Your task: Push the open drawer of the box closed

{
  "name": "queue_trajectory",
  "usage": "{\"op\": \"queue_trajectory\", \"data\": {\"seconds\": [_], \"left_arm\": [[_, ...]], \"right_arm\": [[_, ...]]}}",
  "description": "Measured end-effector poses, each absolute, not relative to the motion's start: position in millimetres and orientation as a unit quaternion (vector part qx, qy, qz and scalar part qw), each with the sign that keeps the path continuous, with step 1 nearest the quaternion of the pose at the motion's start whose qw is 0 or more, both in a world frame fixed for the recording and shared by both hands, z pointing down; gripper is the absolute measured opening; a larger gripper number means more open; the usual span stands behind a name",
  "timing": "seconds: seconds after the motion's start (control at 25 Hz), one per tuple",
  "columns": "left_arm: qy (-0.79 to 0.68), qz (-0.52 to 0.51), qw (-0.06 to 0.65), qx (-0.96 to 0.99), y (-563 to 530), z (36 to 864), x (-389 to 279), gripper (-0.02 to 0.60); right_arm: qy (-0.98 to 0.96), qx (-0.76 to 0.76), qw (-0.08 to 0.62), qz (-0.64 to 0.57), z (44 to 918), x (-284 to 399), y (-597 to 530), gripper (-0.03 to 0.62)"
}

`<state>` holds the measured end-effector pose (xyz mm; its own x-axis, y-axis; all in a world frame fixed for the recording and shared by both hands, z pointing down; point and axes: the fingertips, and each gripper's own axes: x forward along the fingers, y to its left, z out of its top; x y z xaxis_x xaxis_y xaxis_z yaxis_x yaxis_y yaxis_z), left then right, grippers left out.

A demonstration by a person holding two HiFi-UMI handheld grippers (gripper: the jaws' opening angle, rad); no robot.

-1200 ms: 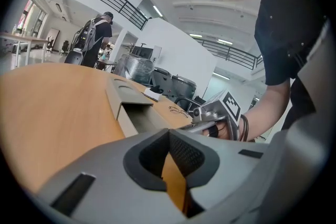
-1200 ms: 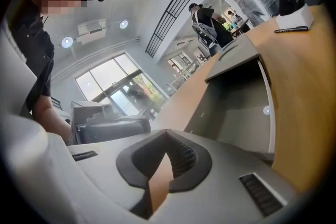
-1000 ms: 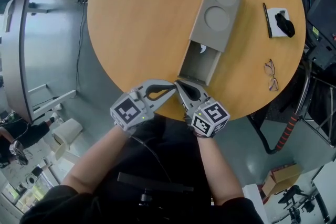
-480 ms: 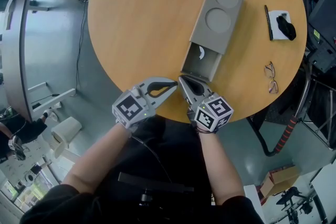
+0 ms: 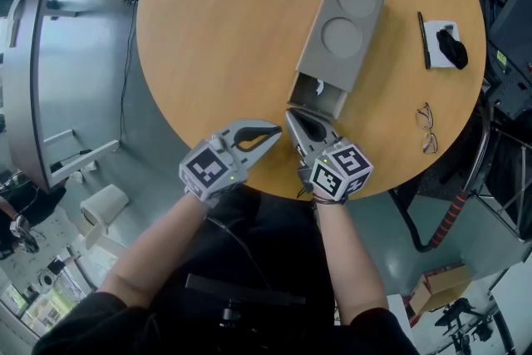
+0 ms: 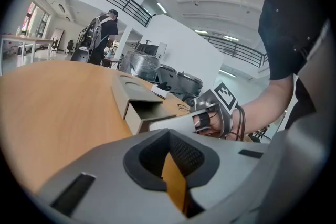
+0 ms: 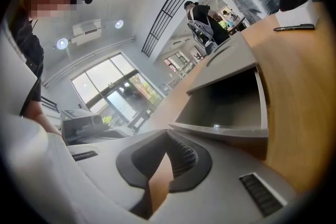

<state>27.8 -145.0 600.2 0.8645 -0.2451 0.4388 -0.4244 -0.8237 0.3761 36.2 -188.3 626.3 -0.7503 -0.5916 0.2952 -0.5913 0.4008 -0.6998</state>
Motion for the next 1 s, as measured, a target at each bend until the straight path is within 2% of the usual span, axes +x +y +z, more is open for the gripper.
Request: {"op": "queue_trajectory", "data": {"seconds": [1.0], "left_arm": [[-0.190, 0.200, 0.253, 0.927, -190, 609, 47, 0.034]], "right_arm": [[0.833, -0.368, -0.004, -0.413, 629, 60, -261, 0.008]]}}
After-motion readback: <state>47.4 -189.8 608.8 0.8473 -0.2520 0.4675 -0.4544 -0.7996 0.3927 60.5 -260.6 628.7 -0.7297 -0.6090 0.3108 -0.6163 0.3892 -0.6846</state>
